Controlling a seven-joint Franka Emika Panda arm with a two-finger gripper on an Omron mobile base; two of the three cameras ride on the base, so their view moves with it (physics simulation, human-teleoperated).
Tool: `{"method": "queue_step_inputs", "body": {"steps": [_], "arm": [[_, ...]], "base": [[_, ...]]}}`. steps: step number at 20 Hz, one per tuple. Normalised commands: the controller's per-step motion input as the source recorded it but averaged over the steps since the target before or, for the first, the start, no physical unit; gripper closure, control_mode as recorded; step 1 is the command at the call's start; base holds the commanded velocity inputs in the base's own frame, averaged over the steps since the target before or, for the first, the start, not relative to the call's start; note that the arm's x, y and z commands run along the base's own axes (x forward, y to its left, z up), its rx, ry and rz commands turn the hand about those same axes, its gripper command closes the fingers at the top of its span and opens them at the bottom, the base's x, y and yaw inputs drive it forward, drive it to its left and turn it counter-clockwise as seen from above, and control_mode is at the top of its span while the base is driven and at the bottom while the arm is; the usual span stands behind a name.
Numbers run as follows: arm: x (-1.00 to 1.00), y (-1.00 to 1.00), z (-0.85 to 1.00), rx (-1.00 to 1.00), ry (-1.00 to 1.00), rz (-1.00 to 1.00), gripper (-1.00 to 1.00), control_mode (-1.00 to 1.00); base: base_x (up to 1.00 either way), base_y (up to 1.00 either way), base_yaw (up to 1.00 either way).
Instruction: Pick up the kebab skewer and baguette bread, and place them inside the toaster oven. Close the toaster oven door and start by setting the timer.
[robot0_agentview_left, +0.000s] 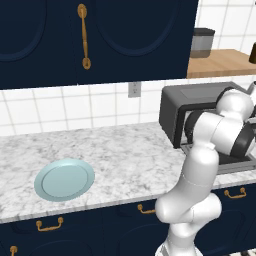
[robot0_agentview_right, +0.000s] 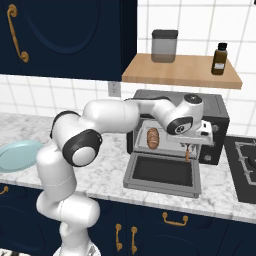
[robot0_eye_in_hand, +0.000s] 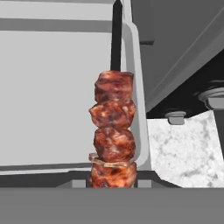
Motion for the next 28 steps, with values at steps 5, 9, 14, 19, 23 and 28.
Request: {"method": "queue_step_inputs", "body": {"steps": [5,9,14,19,23,28], "arm": [[0.24,0.07,-0.01,0.00,0.00,0.00,1.00,-1.00],[0.10,0.00,-0.13,0.00,0.00,0.00,1.00,-1.00],[0.00,0.00,-0.23,-0.01,0.00,0.00,1.00,-1.00],[0.10,0.00,-0.06,-0.02,0.00,0.02,1.00,-1.00],[0.15,0.09,0.00,-0.03,0.00,0.04,1.00,-1.00],[0.07,0.14,0.00,-0.03,0.00,0.04,1.00,-1.00]], "base": [[0.00,0.00,0.00],[0.00,0.00,0.00],[0.00,0.00,0.00],[0.00,0.00,0.00],[0.00,0.00,0.00],[0.00,0.00,0.00]]}}
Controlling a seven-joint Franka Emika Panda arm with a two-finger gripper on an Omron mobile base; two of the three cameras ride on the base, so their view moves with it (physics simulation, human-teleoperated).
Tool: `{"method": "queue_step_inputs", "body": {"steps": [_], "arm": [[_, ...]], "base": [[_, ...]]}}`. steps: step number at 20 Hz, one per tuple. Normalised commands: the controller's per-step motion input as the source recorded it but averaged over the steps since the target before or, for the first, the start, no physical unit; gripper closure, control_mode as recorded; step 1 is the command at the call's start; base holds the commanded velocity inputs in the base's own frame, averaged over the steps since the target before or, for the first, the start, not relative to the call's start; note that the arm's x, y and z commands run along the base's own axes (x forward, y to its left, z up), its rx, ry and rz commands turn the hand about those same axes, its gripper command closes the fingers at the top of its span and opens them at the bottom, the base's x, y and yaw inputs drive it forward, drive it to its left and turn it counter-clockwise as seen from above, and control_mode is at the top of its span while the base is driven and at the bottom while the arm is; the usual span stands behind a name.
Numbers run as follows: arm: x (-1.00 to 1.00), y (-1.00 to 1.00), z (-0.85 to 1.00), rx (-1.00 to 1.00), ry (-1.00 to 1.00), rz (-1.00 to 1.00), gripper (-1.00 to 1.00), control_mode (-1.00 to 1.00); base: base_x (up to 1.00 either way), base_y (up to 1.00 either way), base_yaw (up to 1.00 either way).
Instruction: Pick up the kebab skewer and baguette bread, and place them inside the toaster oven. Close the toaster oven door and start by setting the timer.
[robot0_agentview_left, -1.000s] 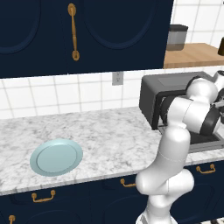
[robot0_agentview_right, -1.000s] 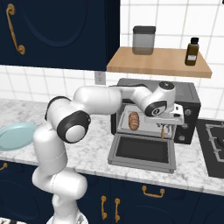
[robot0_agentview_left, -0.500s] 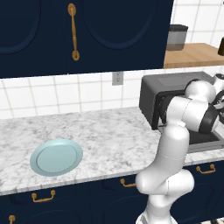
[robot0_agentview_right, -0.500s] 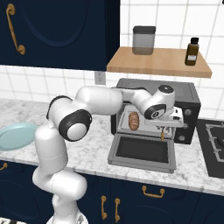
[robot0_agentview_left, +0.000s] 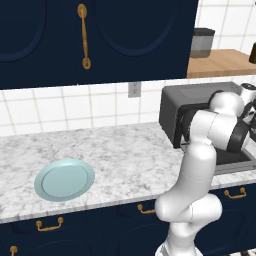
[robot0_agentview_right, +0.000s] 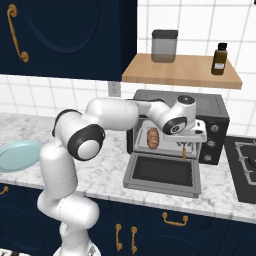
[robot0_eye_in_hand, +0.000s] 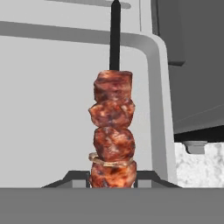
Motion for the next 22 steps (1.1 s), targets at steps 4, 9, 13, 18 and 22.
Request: {"method": "queue_step_inputs", "body": {"steps": [4,9,13,18,22], "arm": [[0.11,0.08,0.00,-0.03,0.00,0.05,1.00,-1.00],[0.13,0.04,-0.11,-0.02,0.00,0.04,1.00,-1.00],[0.06,0.03,-0.21,0.00,0.00,0.03,1.00,-1.00],[0.06,0.00,-0.14,0.00,0.00,0.03,1.00,-1.00],[0.00,0.00,-0.22,0.00,0.00,0.03,1.00,-1.00]], "base": [[0.00,0.00,0.00],[0.00,0.00,0.00],[0.00,0.00,0.00],[0.00,0.00,0.00],[0.00,0.00,0.00]]}}
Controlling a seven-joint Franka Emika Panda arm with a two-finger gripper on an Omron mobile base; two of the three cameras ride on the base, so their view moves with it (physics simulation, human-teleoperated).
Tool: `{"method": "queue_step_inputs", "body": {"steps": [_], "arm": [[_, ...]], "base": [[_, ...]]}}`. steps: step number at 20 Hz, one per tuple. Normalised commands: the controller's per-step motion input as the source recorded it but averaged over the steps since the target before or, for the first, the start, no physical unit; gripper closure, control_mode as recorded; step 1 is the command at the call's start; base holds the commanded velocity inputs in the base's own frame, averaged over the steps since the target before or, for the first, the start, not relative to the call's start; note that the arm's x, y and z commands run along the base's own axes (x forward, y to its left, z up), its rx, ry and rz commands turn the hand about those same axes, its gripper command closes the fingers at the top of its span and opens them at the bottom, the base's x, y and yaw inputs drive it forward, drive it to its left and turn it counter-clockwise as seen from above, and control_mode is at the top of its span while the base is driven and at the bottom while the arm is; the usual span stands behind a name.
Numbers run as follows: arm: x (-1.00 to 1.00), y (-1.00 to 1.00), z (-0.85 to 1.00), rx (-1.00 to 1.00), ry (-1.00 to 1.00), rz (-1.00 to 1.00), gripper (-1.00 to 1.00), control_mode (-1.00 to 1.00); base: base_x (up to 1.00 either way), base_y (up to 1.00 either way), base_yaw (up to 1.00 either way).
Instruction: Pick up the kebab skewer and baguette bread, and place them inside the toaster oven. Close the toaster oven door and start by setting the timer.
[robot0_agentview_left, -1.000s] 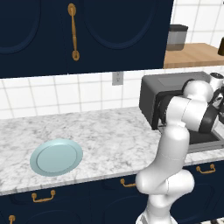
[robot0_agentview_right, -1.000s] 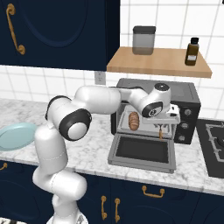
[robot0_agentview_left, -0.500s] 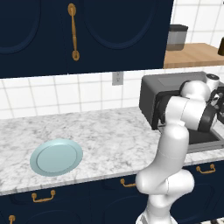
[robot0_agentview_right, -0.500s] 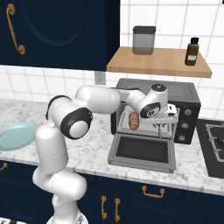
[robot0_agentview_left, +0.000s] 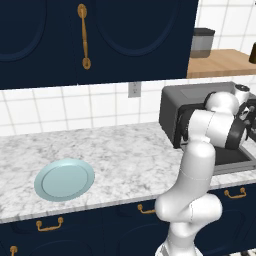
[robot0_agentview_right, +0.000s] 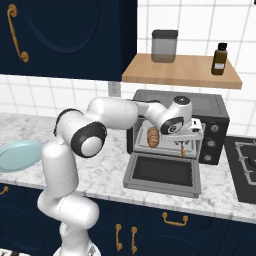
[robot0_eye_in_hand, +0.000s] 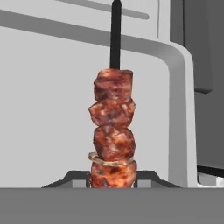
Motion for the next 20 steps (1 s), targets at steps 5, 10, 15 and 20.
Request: {"method": "queue_step_inputs", "body": {"steps": [5,10,15,20], "arm": [[0.00,0.00,-0.28,0.00,0.00,0.02,-1.00,-1.00],[0.00,0.00,-0.22,0.00,0.00,0.03,-1.00,-1.00],[0.04,0.00,-0.05,0.00,0.00,0.04,-1.00,-1.00],[-0.08,0.07,0.07,0.00,0.00,0.03,-1.00,-1.00]], "base": [[0.00,0.00,0.00],[0.00,0.00,0.00],[0.00,0.00,0.00],[0.00,0.00,0.00]]}}
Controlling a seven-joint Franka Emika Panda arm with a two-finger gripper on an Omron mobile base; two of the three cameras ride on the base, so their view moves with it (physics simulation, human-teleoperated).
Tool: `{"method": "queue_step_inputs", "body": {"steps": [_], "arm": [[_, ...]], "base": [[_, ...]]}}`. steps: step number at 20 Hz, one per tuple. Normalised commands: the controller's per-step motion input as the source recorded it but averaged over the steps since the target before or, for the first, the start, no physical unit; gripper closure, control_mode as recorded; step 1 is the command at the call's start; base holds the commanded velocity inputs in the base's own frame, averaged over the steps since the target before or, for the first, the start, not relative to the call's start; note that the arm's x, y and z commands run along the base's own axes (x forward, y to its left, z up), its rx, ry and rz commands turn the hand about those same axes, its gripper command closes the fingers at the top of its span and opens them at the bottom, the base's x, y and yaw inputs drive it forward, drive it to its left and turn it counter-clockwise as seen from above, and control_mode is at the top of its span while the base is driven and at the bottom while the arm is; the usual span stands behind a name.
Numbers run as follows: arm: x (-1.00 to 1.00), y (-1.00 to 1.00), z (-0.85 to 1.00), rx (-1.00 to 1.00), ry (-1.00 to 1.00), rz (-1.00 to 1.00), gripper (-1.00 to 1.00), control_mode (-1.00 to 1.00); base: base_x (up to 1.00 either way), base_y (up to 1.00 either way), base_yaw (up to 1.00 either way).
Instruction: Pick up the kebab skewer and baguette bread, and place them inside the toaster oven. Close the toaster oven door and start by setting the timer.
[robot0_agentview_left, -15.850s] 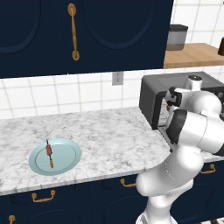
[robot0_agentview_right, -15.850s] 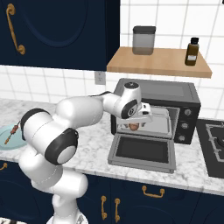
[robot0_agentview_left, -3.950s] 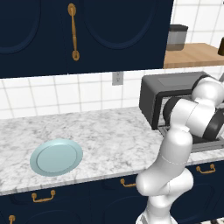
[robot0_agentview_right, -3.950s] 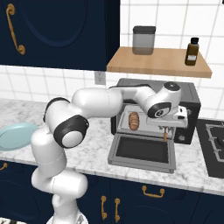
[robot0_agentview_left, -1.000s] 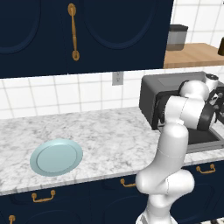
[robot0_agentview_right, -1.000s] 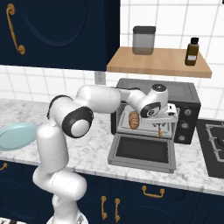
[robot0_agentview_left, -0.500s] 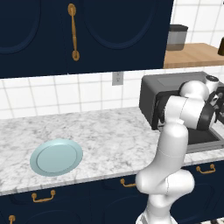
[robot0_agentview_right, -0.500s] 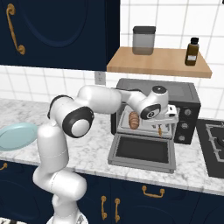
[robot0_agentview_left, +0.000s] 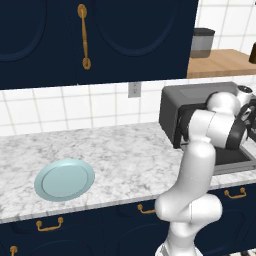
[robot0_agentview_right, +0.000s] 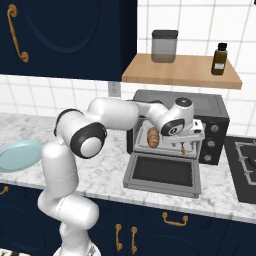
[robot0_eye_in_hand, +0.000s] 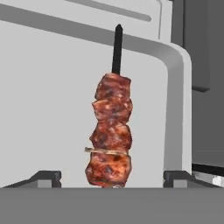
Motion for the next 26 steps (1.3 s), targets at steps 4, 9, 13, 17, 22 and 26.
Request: {"method": "queue_step_inputs", "body": {"steps": [4,9,13,17,22,26], "arm": [[-0.26,0.19,0.39,-0.01,0.02,0.00,-1.00,-1.00],[-0.64,0.22,0.30,-0.01,0.06,-0.11,-1.00,-1.00],[-0.83,0.32,0.17,0.00,0.10,-0.24,-1.00,-1.00],[-0.71,0.46,0.13,0.00,0.17,-0.24,-1.00,-1.00],[-0.31,0.54,-0.11,0.00,0.20,-0.20,-1.00,-1.00],[-0.14,0.41,-0.46,0.00,0.02,-0.17,-1.00,-1.00]], "base": [[0.00,0.00,0.00],[0.00,0.00,0.00],[0.00,0.00,0.00],[0.00,0.00,0.00],[0.00,0.00,0.00],[0.00,0.00,0.00]]}}
